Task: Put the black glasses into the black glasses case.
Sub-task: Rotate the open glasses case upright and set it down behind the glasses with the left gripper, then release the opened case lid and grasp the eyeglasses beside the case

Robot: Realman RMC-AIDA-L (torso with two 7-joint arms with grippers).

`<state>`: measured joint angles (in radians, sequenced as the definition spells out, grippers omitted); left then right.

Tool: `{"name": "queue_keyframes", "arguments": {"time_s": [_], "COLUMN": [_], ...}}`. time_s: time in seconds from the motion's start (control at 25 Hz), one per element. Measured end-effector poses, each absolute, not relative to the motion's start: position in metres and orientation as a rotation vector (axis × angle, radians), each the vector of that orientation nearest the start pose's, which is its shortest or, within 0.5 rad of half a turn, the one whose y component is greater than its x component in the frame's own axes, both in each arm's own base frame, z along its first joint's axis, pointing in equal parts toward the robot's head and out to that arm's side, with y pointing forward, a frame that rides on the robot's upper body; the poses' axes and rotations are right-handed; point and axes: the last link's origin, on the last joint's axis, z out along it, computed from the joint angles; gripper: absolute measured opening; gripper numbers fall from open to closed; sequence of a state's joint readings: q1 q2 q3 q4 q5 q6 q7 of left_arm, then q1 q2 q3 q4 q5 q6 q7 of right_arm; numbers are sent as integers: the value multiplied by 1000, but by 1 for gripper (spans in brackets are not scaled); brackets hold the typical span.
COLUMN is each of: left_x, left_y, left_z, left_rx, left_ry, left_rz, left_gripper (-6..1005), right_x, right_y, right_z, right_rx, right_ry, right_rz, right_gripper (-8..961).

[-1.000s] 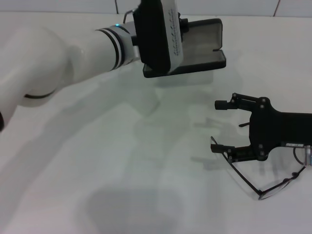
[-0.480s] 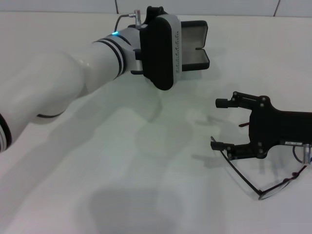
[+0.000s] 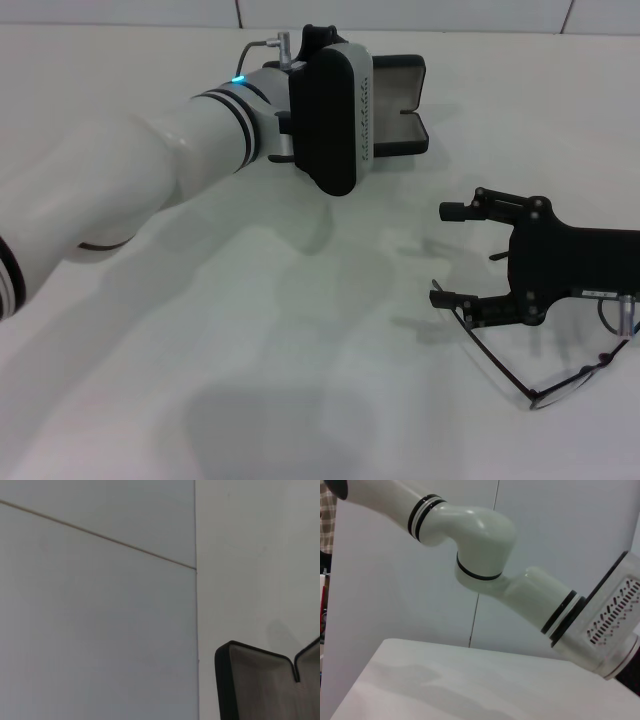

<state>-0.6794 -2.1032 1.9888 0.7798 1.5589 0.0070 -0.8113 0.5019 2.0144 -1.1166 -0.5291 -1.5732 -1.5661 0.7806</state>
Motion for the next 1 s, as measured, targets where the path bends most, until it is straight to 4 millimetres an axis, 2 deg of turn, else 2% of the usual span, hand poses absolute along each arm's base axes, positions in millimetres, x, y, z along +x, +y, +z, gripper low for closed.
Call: {"name": "queue_keyframes", "arguments": {"time_s": [0.2, 0.64, 0.68, 0.84, 1.0], "left_x": [-159, -154, -154, -148, -140], "left_y": [417, 411, 412, 415, 421], "left_z": [-107, -106, -105, -92, -67], "left_rx": [-2148, -2282, -2296, -2363, -2451], "left_ry": [715, 642, 629, 478, 201], "left_rz": [292, 150, 133, -12, -311], "left_gripper": [96, 392, 393, 397, 401], "right_x": [241, 243, 243, 243, 241], "right_y": [310, 309, 309, 309, 310], "right_z": [-23, -23, -23, -23, -24], "right_rx": [-2766, -2768, -2767, -2767, -2769], "right_ry": [-188, -167, -166, -161, -169], "right_rz": [812, 814, 814, 816, 819], "right_gripper": [863, 862, 862, 862, 861]}}
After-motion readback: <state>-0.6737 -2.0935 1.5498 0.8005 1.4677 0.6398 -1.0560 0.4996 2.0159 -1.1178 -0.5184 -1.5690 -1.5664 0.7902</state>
